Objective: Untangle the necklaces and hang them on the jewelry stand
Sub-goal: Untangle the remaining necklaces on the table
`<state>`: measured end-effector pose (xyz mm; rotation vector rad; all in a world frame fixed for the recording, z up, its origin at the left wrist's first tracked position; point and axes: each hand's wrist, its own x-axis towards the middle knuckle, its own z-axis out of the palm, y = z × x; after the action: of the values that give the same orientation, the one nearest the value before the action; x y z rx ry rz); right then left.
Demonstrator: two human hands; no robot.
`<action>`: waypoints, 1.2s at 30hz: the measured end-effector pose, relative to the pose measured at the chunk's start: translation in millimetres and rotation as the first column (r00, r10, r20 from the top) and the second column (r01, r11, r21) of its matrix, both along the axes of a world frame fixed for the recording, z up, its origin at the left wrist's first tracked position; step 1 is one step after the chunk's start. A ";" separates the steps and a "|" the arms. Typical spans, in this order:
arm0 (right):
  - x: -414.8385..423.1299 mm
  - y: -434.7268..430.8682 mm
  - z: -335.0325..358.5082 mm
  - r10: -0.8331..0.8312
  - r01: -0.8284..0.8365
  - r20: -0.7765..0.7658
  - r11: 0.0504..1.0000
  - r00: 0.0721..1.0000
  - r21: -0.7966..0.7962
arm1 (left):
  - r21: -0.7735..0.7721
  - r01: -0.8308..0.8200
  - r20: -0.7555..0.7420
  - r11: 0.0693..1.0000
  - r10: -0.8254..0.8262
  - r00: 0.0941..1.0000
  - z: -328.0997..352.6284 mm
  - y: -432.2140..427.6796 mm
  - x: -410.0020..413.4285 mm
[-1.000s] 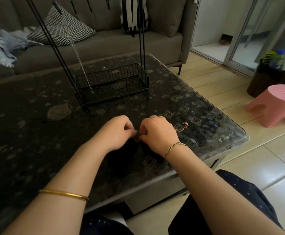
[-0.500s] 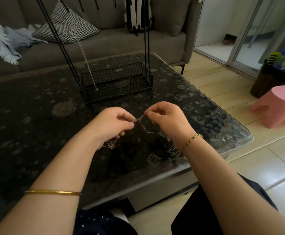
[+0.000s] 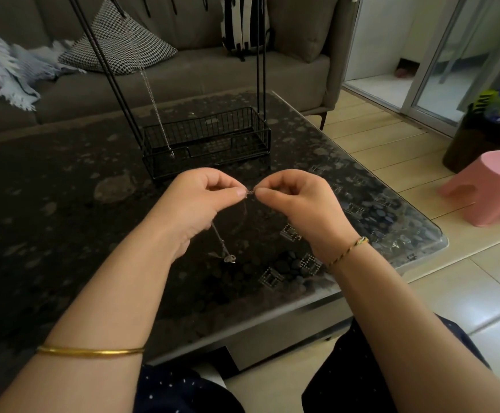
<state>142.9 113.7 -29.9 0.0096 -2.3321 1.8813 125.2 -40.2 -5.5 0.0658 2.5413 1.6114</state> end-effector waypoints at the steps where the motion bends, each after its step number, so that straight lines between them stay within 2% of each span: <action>1: 1.0 -0.2 0.5 0.004 -0.004 0.003 1.000 1.000 -0.003 | 0.014 0.004 0.007 1.000 -0.004 1.000 0.0 0.1 0.3; 7: 3.5 -1.5 3.6 0.054 -0.050 0.045 0.995 0.998 -0.086 | 0.066 0.034 -0.002 0.997 -0.034 0.999 -1.3 -0.1 -0.7; 13: 4.8 -1.1 4.9 0.041 -0.041 -0.020 0.999 0.999 0.001 | 0.058 0.043 -0.040 0.997 -0.041 0.998 2.5 1.8 1.6; 20: 4.1 -1.9 6.3 0.058 -0.058 -0.021 0.998 0.998 0.005 | 0.023 0.054 -0.091 0.998 -0.051 0.995 5.6 3.5 4.3; 25: 4.4 -1.0 6.8 0.049 -0.051 -0.054 0.998 0.997 -0.033 | 0.030 0.067 -0.030 0.997 -0.066 0.997 8.2 5.6 6.0; 30: 6.3 -0.4 6.4 0.054 -0.061 -0.075 0.994 0.996 -0.093 | -0.029 0.085 0.037 0.996 -0.084 0.996 7.4 6.8 8.3; 36: 5.4 -0.2 6.0 0.035 -0.050 -0.117 0.990 0.993 -0.130 | -0.075 0.096 0.043 0.993 -0.093 0.995 9.2 7.6 10.3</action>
<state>148.3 113.5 -23.9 0.1493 -2.1452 1.9963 135.5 -32.6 3.6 0.1424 2.5266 1.4653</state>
